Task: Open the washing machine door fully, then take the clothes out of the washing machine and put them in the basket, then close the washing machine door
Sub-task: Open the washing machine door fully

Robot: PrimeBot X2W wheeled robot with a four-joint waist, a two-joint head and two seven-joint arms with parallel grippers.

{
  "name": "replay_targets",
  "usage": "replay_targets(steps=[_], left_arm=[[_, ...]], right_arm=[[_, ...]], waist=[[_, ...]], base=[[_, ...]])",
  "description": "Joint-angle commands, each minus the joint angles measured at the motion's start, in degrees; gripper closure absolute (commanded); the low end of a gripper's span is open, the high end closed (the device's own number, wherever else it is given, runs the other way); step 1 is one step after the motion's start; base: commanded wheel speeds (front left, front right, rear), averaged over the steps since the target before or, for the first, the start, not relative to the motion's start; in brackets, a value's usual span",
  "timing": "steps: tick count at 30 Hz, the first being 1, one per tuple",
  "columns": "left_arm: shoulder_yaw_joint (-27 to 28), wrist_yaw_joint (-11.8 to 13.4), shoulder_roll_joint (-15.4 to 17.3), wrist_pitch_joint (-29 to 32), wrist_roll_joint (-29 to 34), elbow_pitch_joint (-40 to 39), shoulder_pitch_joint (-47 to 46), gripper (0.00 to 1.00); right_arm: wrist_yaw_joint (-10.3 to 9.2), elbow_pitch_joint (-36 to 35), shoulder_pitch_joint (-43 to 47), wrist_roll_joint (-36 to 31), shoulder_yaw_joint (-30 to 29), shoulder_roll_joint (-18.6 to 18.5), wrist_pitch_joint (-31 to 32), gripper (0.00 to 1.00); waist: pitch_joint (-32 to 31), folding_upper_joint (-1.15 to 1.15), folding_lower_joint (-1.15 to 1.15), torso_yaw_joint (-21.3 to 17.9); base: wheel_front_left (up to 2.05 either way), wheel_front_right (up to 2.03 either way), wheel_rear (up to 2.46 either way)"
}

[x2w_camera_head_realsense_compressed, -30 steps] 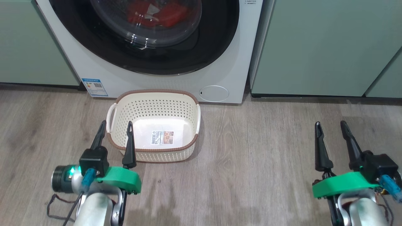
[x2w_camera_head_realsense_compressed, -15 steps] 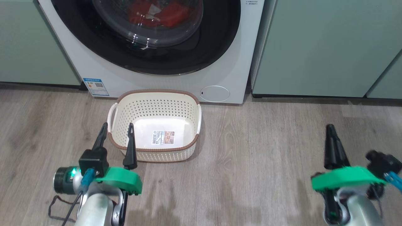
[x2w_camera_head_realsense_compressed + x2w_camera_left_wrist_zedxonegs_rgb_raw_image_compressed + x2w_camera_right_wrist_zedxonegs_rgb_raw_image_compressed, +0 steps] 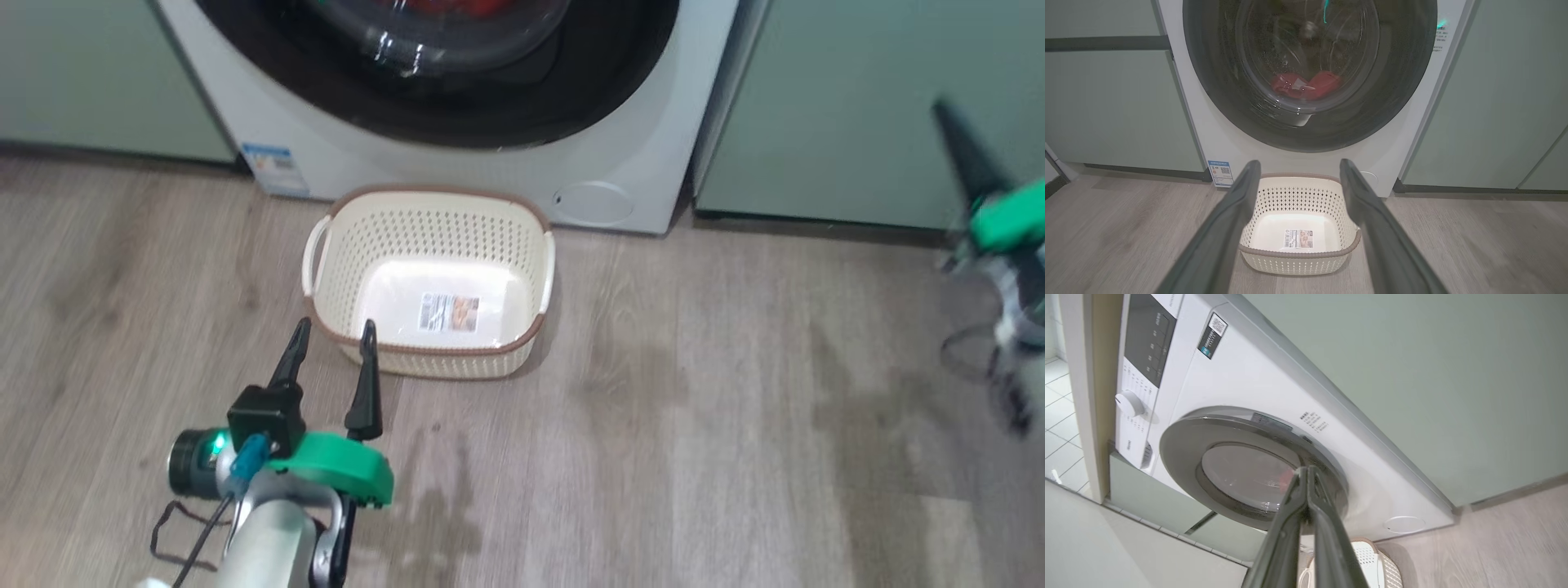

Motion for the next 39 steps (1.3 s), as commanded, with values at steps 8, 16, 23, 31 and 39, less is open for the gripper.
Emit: replay_targets(steps=[8, 16, 23, 31, 39], left_arm=[[-1.83, 1.52, 0.34, -0.54, -2.92, -2.66, -5.22, 0.0], [-4.52, 2.54, 0.34, -0.54, -4.94, -3.39, -7.05, 0.0], [-6.34, 3.38, 0.34, -0.54, -6.83, -4.01, -8.86, 0.0], [-8.16, 4.43, 0.34, -0.54, -8.76, -4.7, -10.24, 0.0], [-9.92, 5.2, 0.34, -0.54, -10.93, -5.53, -11.02, 0.0]], right_arm=[[-0.04, 4.39, -18.09, 5.96, 0.79, -6.04, 13.13, 1.0], [-0.04, 10.63, -32.6, 5.02, 2.47, -7.24, 20.64, 1.0], [-0.04, 18.69, -45.83, 1.88, 4.92, -6.62, 26.17, 1.0], [-0.04, 27.1, -57.48, -0.56, 6.69, -4.17, 30.36, 1.0], [-0.04, 31.66, -64.3, -2.23, 7.79, -1.13, 30.23, 1.0]], waist=[[7.33, 0.0, 0.0, 4.81], [12.15, 0.0, 0.0, 7.08], [16.02, 0.0, 0.0, 9.05], [19.73, 0.0, 0.0, 10.99], [22.61, 0.0, 0.0, 12.31]], base=[[0.0, 0.0, 0.0], [0.0, 0.0, 0.0], [0.0, 0.0, 0.0], [0.0, 0.0, 0.0], [0.0, 0.0, 0.0]])
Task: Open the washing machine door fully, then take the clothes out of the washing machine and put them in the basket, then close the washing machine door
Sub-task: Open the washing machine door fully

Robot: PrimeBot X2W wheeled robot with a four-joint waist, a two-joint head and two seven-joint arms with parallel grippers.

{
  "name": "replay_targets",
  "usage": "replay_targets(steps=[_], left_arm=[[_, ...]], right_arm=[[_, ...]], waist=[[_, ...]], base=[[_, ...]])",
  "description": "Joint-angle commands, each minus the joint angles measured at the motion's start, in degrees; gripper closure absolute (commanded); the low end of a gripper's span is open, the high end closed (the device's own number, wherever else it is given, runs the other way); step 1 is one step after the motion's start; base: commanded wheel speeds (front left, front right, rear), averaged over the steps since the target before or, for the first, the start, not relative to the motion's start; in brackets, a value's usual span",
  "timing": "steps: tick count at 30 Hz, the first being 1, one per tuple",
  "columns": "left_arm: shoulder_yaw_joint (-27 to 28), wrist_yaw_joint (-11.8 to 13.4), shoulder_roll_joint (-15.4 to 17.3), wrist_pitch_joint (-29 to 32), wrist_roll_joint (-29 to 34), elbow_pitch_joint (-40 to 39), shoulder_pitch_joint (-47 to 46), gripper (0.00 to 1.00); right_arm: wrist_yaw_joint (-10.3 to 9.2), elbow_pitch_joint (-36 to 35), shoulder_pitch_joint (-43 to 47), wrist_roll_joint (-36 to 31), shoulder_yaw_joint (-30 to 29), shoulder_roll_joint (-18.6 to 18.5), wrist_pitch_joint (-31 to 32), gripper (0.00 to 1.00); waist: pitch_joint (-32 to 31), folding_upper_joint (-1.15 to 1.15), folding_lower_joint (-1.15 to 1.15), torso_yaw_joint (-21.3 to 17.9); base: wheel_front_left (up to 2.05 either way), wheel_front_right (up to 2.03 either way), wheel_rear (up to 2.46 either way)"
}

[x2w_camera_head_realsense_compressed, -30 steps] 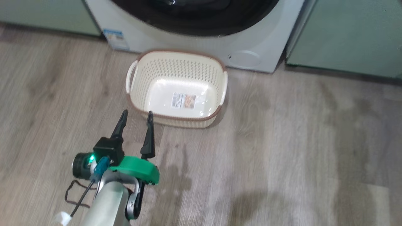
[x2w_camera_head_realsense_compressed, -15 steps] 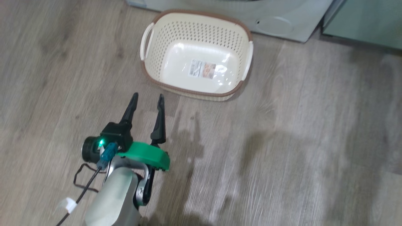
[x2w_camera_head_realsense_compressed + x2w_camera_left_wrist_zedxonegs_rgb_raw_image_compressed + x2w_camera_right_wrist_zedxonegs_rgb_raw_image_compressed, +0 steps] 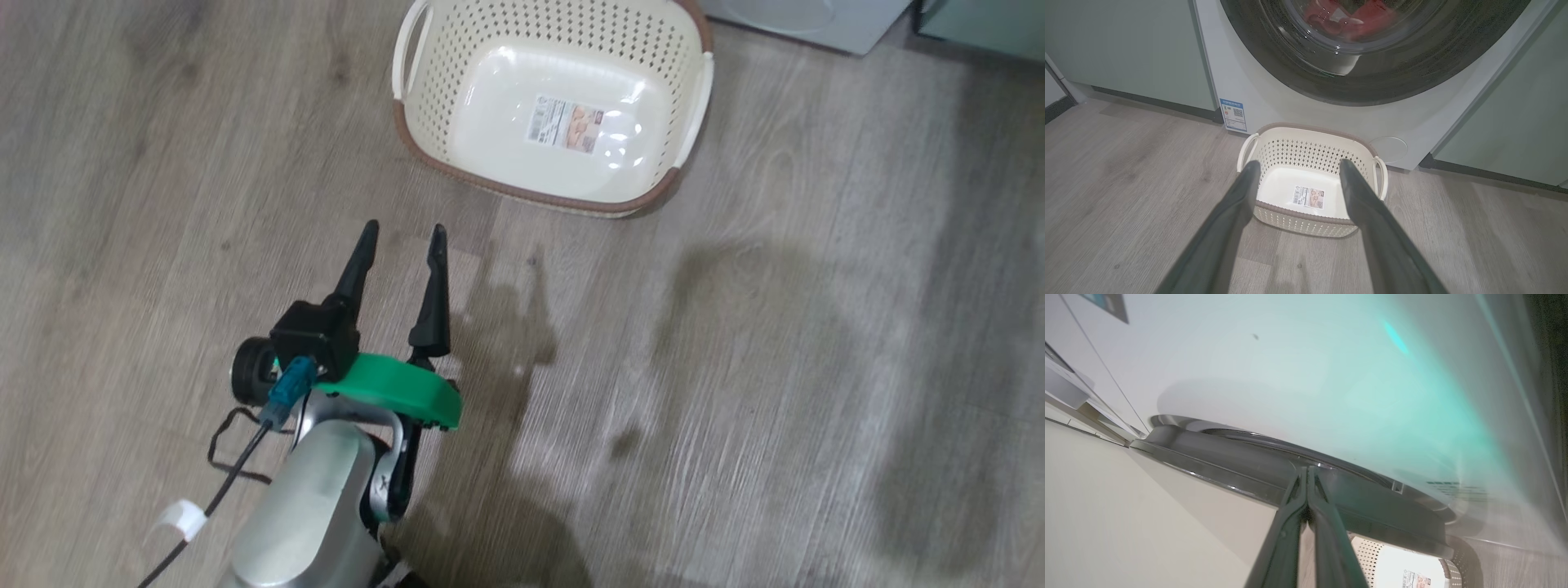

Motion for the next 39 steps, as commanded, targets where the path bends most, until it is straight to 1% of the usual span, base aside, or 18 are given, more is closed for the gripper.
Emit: replay_targets(steps=[1, 6, 10, 18, 22, 29, 39], left_arm=[[1.02, 0.45, 0.68, -0.38, -0.51, -1.88, -1.44, 0.0], [-0.25, 0.89, 0.68, -0.38, -1.59, -2.34, -2.36, 0.0], [-0.62, 1.23, 0.68, -0.38, -2.19, -2.59, -2.73, 0.0], [-0.82, 1.67, 0.68, -0.38, -2.86, -3.24, -2.95, 0.0], [-0.9, 1.73, 0.68, -0.38, -2.96, -3.27, -2.98, 0.0], [-0.49, 1.48, 0.68, -0.38, -2.9, -2.86, -2.82, 0.0], [1.73, 0.66, 0.68, -0.38, -1.49, -1.78, -1.8, 0.0]], right_arm=[[-0.04, -1.16, -3.44, -0.51, 0.08, 1.54, 0.26, 1.0], [-0.04, 1.04, -6.3, -1.2, 0.57, 2.51, 0.04, 1.0], [-0.04, 1.53, -7.47, -2.43, 1.8, 3.31, -0.6, 1.0], [-0.04, 2.34, -7.95, -3.39, 3.07, 4.05, -1.89, 1.0], [-0.04, 2.22, -7.2, -3.28, 3.58, 4.17, -1.01, 1.0], [-0.04, -0.54, -3.84, -1.76, 4.54, 3.53, 2.87, 1.0], [-0.04, -8.85, 4.86, 1.68, 6.7, 2.37, 9.11, 1.0]], waist=[[0.86, 0.0, 0.0, 0.65], [2.25, 0.0, 0.0, 1.88], [2.83, 0.0, 0.0, 2.53], [3.39, 0.0, 0.0, 3.1], [3.16, 0.0, 0.0, 3.19], [1.88, 0.0, 0.0, 2.95], [-1.44, 0.0, 0.0, 2.01]], base=[[0.0, 0.0, 0.0], [0.0, 0.0, 0.0], [0.0, 0.0, 0.0], [0.0, 0.0, 0.0], [0.0, 0.0, 0.0], [0.0, 0.0, 0.0], [0.0, 0.0, 0.0]])
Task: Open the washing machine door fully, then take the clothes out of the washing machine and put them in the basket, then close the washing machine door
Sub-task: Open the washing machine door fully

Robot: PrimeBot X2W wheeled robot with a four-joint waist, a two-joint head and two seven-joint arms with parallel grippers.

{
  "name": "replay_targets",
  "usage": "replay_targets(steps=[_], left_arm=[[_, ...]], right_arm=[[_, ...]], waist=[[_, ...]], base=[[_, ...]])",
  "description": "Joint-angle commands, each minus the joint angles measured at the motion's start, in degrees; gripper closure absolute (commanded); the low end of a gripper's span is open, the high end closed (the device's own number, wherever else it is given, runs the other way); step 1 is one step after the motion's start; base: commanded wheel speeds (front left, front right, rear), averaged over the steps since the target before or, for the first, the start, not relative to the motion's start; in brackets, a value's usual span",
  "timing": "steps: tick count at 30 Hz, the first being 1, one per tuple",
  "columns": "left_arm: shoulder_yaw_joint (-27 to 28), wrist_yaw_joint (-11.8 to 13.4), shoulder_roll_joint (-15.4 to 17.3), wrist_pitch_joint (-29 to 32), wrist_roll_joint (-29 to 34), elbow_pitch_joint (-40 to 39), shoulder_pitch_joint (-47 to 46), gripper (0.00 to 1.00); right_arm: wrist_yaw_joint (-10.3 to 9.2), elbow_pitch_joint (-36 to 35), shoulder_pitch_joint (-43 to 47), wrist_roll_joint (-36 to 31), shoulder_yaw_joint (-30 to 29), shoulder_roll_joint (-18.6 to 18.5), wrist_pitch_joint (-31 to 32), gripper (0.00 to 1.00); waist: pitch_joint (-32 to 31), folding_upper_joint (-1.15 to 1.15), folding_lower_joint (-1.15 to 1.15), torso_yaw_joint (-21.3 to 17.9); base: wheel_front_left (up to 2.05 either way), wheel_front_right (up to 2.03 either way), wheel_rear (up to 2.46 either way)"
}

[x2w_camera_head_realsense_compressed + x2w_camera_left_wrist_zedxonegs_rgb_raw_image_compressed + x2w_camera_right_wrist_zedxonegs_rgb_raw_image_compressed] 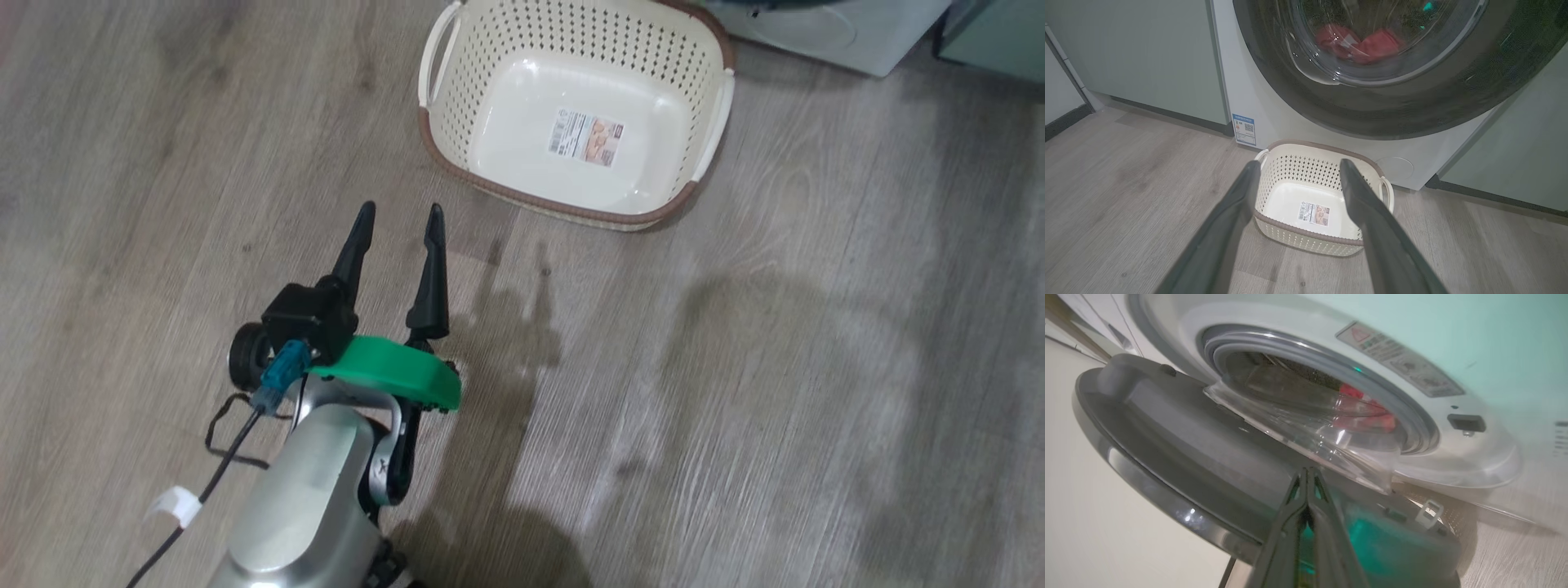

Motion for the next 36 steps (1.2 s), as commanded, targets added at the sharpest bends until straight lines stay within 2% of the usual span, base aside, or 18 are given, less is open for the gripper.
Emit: replay_targets(steps=[1, 18, 36], left_arm=[[2.48, -0.26, 0.86, -0.38, 0.94, -1.32, 0.29, 0.0], [7.48, -2.21, 0.86, -0.38, 5.15, 1.05, 4.87, 0.0], [11.06, -3.8, 0.86, -0.38, 7.92, 2.74, 10.34, 0.0]], right_arm=[[-0.01, -2.88, 1.24, 0.51, 0.69, 1.77, 1.3, 1.0], [-0.01, -17.99, 20.7, 7.17, 4.1, 1.41, 3.84, 1.0], [-0.01, -23.23, 34.5, 10.86, 6.76, 3.23, 2.65, 1.0]], waist=[[-0.84, 0.0, 0.0, -0.29], [-11.62, 0.0, 0.0, -1.21], [-21.16, 0.0, 0.0, 3.02]], base=[[0.0, 0.0, 0.0], [0.0, 0.0, 0.0], [0.0, 0.0, 0.0]])
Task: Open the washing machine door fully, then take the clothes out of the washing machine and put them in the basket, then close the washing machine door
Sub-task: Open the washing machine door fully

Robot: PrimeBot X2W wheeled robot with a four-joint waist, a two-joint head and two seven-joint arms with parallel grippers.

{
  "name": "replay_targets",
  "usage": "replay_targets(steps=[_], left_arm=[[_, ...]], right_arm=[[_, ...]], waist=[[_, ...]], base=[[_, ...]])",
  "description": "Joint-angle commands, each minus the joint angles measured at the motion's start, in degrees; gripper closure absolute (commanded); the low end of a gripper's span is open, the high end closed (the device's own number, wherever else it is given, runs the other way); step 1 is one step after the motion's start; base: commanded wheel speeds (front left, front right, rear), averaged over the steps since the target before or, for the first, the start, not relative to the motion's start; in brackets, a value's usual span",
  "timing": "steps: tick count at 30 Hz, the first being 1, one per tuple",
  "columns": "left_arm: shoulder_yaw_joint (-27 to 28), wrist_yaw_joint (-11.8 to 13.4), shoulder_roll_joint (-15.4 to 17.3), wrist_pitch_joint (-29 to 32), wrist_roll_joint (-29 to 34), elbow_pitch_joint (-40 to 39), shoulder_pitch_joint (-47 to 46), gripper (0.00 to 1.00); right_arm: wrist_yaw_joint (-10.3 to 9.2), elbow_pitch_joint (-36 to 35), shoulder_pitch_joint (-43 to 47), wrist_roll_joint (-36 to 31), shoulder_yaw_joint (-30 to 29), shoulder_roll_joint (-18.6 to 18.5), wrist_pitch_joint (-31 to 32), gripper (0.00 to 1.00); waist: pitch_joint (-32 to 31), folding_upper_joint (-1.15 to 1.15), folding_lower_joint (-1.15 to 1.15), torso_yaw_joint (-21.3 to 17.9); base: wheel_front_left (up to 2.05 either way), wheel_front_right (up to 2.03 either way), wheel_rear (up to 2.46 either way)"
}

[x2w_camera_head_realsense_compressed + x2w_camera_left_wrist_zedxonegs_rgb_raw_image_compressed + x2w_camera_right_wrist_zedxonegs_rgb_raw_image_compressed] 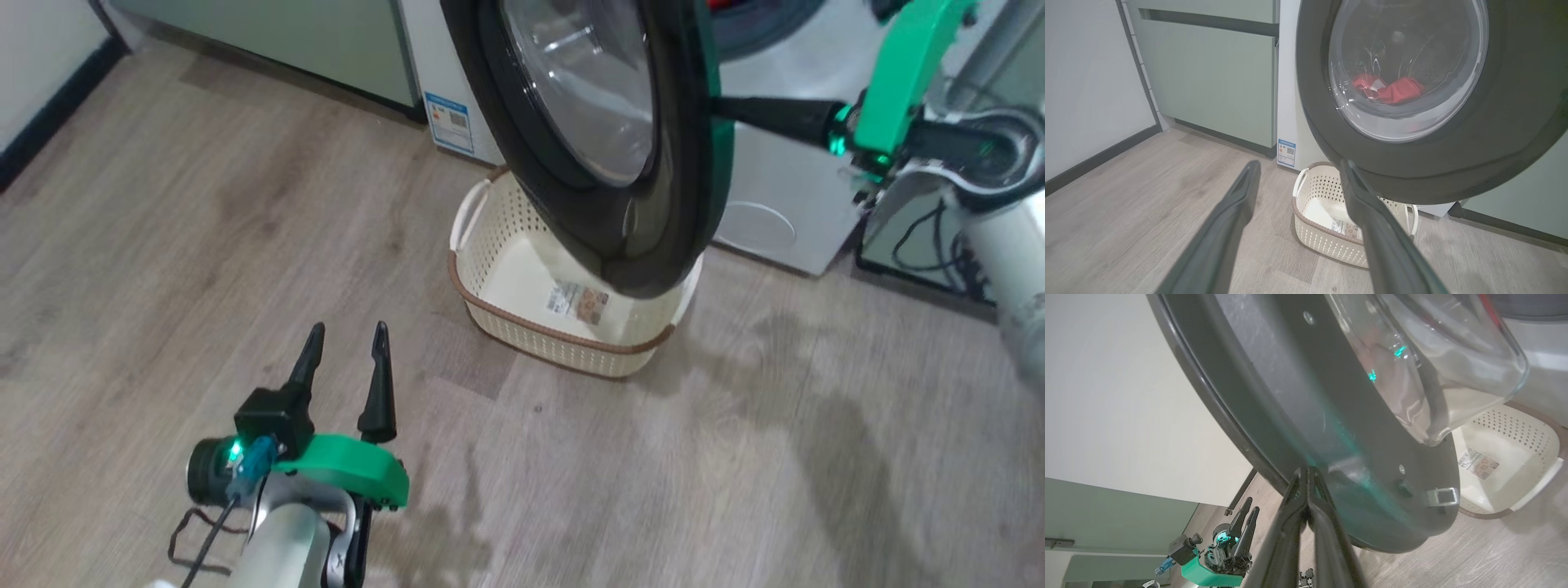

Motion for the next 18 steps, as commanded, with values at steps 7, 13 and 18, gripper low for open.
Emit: replay_targets(steps=[7, 13, 18], left_arm=[[2.78, -0.72, 0.72, -0.38, 1.54, -1.0, 0.18, 0.0], [3.52, -1.32, 0.72, -0.38, 2.42, -0.64, 0.82, 0.0], [4.16, -1.75, 0.72, -0.38, 3.18, -0.21, 0.85, 0.0]], right_arm=[[0.02, -1.28, 2.78, 1.29, 0.53, 2.54, -2.14, 1.0], [0.02, -1.18, 4.27, 1.72, 1.09, 4.39, -3.5, 1.0], [0.02, -1.43, 4.83, 1.99, 1.84, 6.49, -4.31, 1.0]], waist=[[-3.37, 0.0, 0.0, 4.1], [-4.63, 0.0, 0.0, 6.79], [-5.34, 0.0, 0.0, 8.62]], base=[[0.0, 0.0, 0.0], [0.0, 0.0, 0.0], [0.0, 0.0, 0.0]])
